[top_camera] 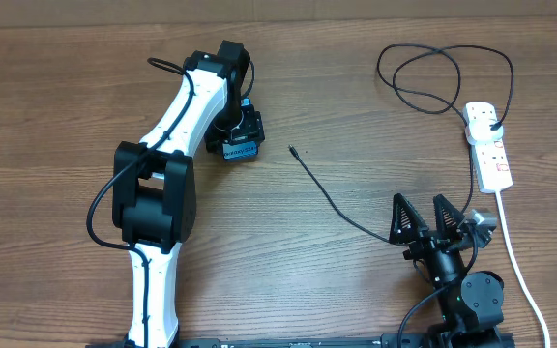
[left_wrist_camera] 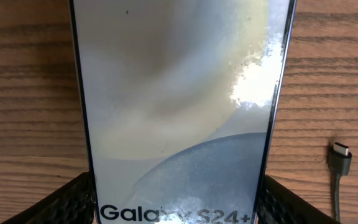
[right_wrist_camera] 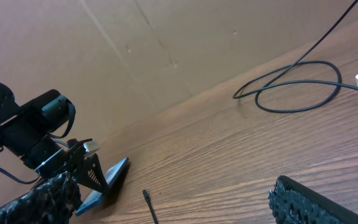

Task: Plug charger to phone and switch on socket
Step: 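Lift the phone with the left gripper and tilt it upright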

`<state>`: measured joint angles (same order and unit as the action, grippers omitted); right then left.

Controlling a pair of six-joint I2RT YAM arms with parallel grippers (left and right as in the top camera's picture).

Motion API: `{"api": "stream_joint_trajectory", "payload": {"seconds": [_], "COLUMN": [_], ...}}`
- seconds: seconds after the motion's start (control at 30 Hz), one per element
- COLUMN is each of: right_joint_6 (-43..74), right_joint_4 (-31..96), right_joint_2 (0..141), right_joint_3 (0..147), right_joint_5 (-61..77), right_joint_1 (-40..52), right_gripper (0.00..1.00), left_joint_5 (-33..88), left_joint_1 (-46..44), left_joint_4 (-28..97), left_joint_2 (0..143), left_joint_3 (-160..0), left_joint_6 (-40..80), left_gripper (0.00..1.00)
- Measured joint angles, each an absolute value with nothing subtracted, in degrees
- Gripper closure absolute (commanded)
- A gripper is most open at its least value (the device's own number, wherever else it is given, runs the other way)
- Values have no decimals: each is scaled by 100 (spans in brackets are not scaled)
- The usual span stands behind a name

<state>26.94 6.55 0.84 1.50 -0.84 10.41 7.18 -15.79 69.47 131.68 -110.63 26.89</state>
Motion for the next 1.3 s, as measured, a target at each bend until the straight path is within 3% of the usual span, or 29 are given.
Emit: {"api": "stream_joint_trajectory", "payload": {"seconds": [0.97, 1.3], "right_joint_6": [2692, 2698], "right_joint_4": [655, 655], "right_joint_2": [84, 84], "right_joint_3": [150, 150], "right_joint_5": [-82, -82], "right_joint_1": [1041, 1041], "right_gripper": [0, 0], "left_joint_5": [867, 1459], "left_joint_1": [-1761, -1804], "left_joint_4": [6987, 7603], "left_joint_2": [13170, 13172], "left_joint_3": [-11065, -11233], "left_joint_6": [2711, 2818], "left_gripper": [96, 96]}}
